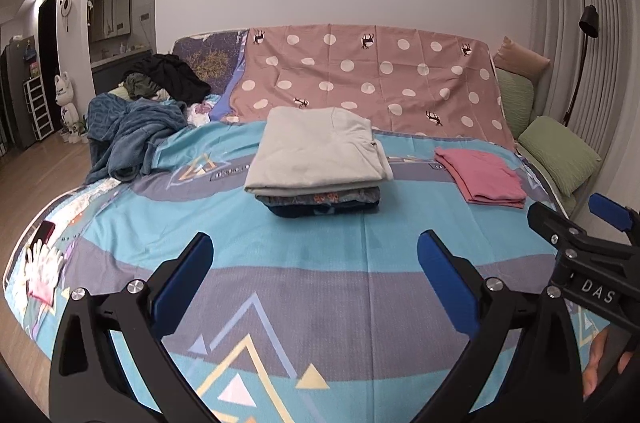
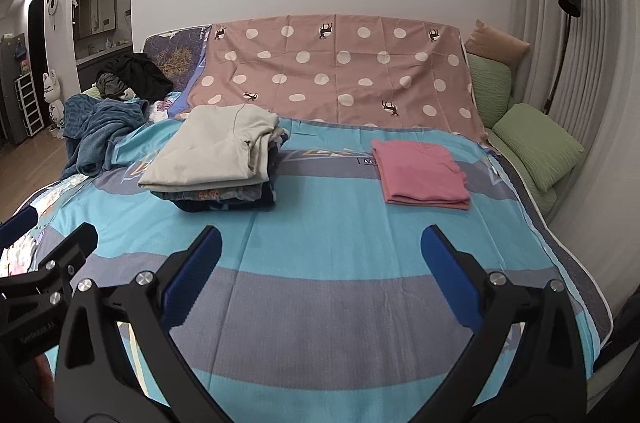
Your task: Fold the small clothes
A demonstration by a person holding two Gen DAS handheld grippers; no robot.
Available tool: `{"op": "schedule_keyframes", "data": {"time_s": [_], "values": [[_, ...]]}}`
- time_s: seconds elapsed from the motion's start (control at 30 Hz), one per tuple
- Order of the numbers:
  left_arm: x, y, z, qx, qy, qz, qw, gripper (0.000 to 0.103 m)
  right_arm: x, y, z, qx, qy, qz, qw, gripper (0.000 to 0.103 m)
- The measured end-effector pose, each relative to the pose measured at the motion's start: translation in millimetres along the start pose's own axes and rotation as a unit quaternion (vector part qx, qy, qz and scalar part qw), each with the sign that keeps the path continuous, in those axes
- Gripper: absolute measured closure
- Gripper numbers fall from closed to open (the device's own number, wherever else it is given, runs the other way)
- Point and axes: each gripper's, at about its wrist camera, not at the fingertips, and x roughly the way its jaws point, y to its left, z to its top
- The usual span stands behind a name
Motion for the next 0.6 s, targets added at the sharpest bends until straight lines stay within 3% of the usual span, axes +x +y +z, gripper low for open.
{"op": "schedule_keyframes", "data": {"time_s": [0.2,0.4,0.6], "values": [[-21,-6,-12,0.001,-0.012,0.001,0.9999,0.001,-18,-11,-18,0.012,0.004,-0.009,1.000,0.002],[-33,-13,-18,0.006,-0.014,-0.024,0.9996,0.001,-23,-16,-31,0.006,0.013,-0.028,1.000,0.002],[-31,-24,-22,0.025,-0.016,0.015,0.9995,0.001,-20,-21,-38,0.010,0.020,-0.033,0.999,0.002]]}}
